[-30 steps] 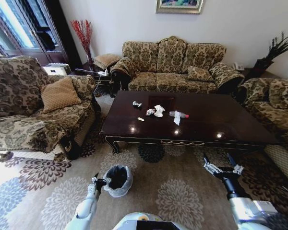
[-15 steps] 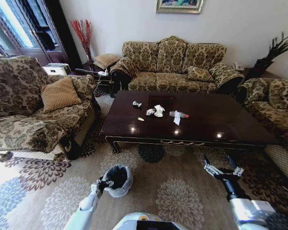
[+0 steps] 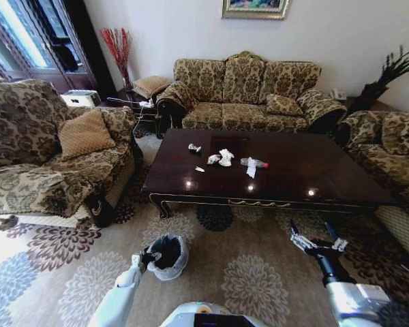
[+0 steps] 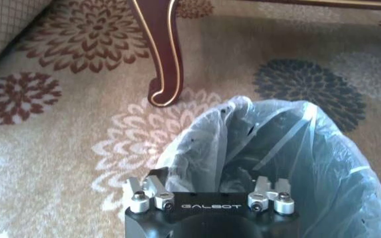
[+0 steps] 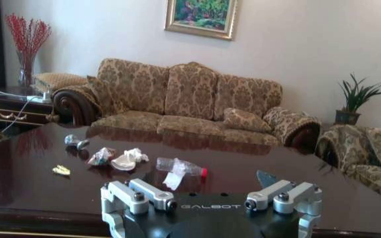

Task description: Move to the front of the table and place the trash on the table into the trash bin.

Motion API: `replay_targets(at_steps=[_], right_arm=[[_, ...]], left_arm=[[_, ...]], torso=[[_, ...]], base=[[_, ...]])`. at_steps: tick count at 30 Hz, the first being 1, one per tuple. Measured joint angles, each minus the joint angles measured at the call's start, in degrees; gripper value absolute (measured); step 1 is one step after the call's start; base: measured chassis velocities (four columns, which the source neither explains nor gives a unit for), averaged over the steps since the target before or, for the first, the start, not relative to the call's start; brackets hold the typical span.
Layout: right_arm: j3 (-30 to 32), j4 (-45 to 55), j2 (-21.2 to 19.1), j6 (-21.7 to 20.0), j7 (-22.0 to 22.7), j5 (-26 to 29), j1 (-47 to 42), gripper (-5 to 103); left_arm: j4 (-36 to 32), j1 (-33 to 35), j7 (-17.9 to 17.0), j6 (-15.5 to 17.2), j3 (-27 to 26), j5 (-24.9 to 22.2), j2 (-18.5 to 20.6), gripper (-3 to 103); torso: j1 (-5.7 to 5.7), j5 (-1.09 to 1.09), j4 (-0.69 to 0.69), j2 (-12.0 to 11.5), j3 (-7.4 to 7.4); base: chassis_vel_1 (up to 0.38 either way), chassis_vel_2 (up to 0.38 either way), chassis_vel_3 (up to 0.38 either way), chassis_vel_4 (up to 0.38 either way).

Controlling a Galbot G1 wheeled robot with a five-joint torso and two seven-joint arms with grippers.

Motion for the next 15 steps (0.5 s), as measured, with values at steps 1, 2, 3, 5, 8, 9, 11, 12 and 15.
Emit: replay_targets(at_steps=[1,2,3,5,8,9,11,12,15], right_arm=[[0.0,0.0,0.1,0.0,0.0,-0.1,0.0,100],[-0.1,-0.1,0.1,0.1,0.0,-0.2,-0.1,100],[-0.1,-0.1,0.1,0.1,-0.1,-0.2,-0.1,100],[-0.2,-0.1,0.0,0.1,-0.1,-0.3,-0.1,100],[-0.2,-0.1,-0.2,0.1,-0.1,-0.3,0.1,100],[-0.2,-0.1,-0.3,0.1,-0.1,-0.3,0.2,100],[-0.2,-0.1,-0.4,0.0,-0.1,-0.3,0.4,100],[-0.2,-0.1,-0.4,0.0,-0.1,-0.3,0.4,100],[-0.3,0.0,-0.4,0.0,-0.1,-0.5,0.3,100]], left_arm=[[0.3,0.0,0.2,0.0,-0.3,0.1,0.0,69],[0.4,0.0,0.3,0.0,-0.5,0.2,-0.1,63],[0.5,0.0,0.5,0.0,-0.7,0.2,-0.1,57],[0.5,0.1,0.7,-0.1,-1.0,0.3,-0.2,53],[0.6,0.4,1.0,-0.2,-1.4,0.8,-0.4,42],[0.6,0.5,1.1,-0.3,-1.6,1.0,-0.5,42],[0.6,0.6,1.1,-0.4,-1.8,1.2,-0.8,30],[0.6,0.6,1.1,-0.4,-1.8,1.2,-0.8,30],[0.9,0.7,1.2,-0.9,-2.0,1.2,-1.1,15]], torso=[[0.00,0.00,0.00,0.0,0.00],[0.00,0.02,0.01,0.0,0.00],[0.00,0.03,0.01,0.0,0.00],[0.00,0.02,0.01,0.0,0.00],[0.00,0.01,0.01,0.0,0.00],[0.00,0.01,0.01,0.0,0.00],[0.00,0.01,0.01,0.0,0.00],[0.00,0.01,0.01,0.0,0.00],[0.00,0.00,0.01,0.0,0.00]], base=[[0.000,0.000,0.000,0.000],[0.000,0.000,0.000,0.000],[0.000,0.000,0.000,0.000],[0.000,0.000,0.000,0.000],[0.000,0.000,0.000,0.000],[0.000,0.000,0.000,0.000],[0.000,0.000,0.000,0.000],[0.000,0.000,0.000,0.000],[0.000,0.000,0.000,0.000]])
